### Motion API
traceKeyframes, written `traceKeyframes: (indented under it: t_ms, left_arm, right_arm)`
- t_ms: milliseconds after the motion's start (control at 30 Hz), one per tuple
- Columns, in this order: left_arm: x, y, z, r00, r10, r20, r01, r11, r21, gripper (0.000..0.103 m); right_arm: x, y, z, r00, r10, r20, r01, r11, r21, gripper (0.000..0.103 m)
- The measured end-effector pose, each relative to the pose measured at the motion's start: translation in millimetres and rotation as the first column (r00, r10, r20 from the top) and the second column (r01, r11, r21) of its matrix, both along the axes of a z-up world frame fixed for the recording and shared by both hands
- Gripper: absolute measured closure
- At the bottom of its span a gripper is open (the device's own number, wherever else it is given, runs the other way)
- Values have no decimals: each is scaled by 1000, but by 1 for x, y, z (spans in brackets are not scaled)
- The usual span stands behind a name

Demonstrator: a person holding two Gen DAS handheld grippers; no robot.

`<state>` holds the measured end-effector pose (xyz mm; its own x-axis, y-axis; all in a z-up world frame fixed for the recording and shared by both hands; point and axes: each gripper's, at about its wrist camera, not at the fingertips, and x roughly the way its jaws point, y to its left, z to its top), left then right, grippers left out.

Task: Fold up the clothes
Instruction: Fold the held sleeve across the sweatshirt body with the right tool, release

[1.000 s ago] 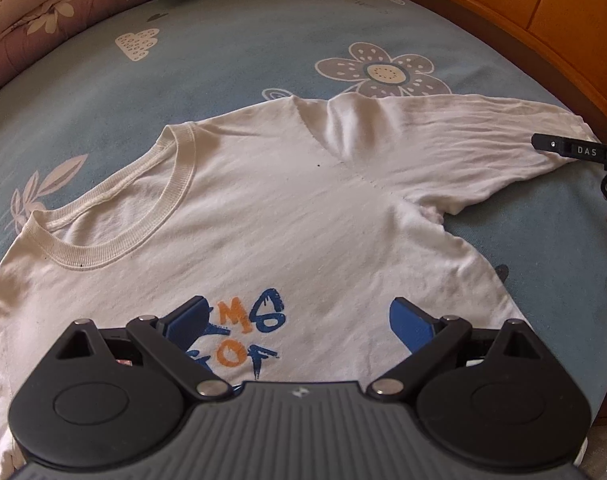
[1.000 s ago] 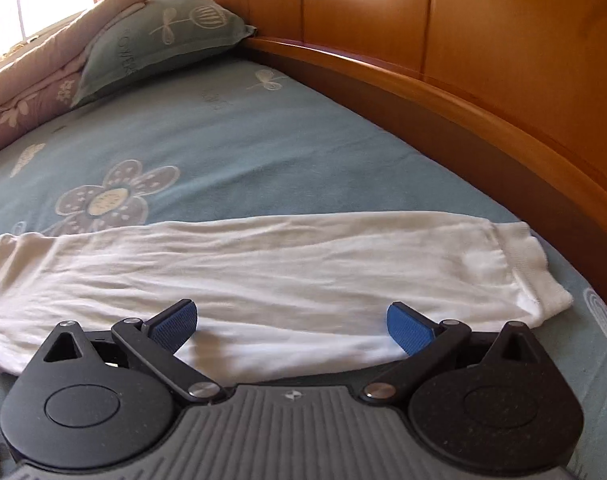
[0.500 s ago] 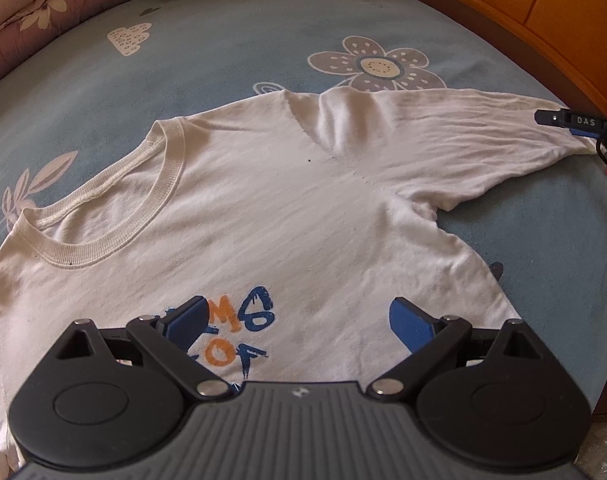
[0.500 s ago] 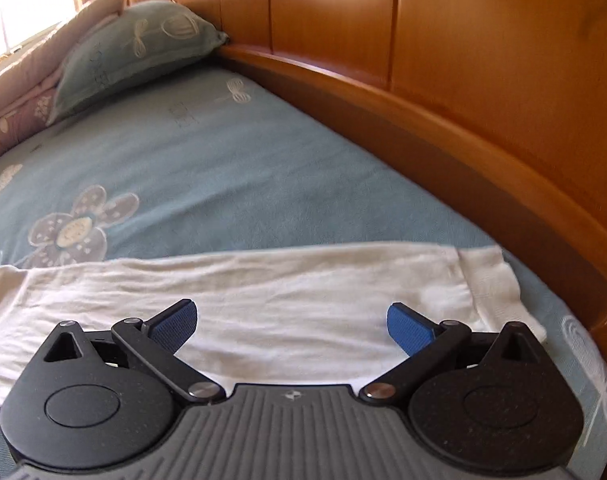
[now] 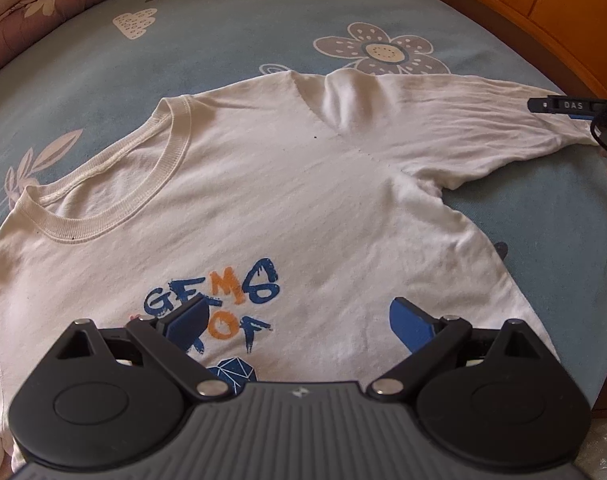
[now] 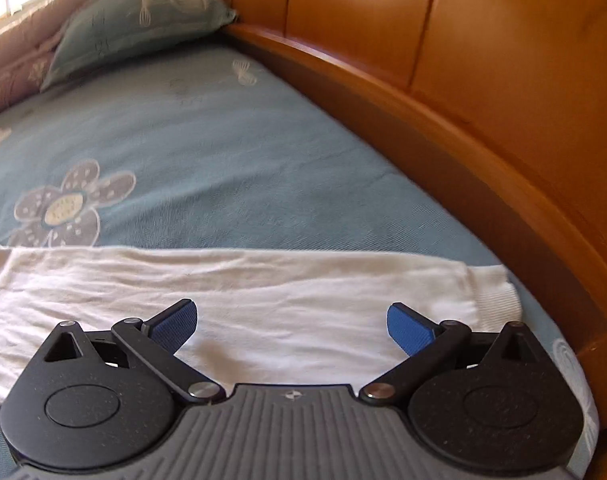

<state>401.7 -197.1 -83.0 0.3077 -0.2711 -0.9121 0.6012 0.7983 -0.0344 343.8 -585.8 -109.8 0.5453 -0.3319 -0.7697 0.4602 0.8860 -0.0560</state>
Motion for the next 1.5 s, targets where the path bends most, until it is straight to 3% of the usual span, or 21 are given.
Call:
traceKeyframes:
  t_ms: [367,633,800,1000,1067,1233,1367,1433,1500]
  left_arm:
    - [-8,16,-2,999,31,-18,-30,1000,2,7]
    - [-40,30,-10,996,-15,-85,17,1000,16,7]
    - [-39,27,0,999,9,-47,-11,999,-45,7]
    - [-31,29,-13,995,77,-61,-80,996,-50,7]
    - [-27,33,-7,994,99,-54,-104,990,-93,7]
    - [-4,69,3,973,227,30,-221,965,-142,7]
    - [11,105,-15,943,332,-25,-333,937,-107,7]
    - [11,120,-19,935,349,-66,-354,929,-107,7]
    - [8,133,-10,936,349,-50,-353,925,-143,7]
  right_arm:
    - [6,4,-5,1000,-16,-6,16,1000,-20,0]
    - [3,7,-7,1000,-21,13,21,999,-34,0]
    - [4,7,-8,1000,-25,13,25,999,-37,0]
    - [6,7,-7,999,-32,4,32,999,-35,0]
    - [7,5,-5,1000,-29,-8,28,999,-25,0]
    - [4,16,12,999,26,-24,-25,999,34,0]
    - [4,65,30,990,141,-17,-139,989,52,0]
    - [7,94,37,978,208,-1,-207,975,87,0]
    - [14,124,44,964,266,9,-265,956,129,0]
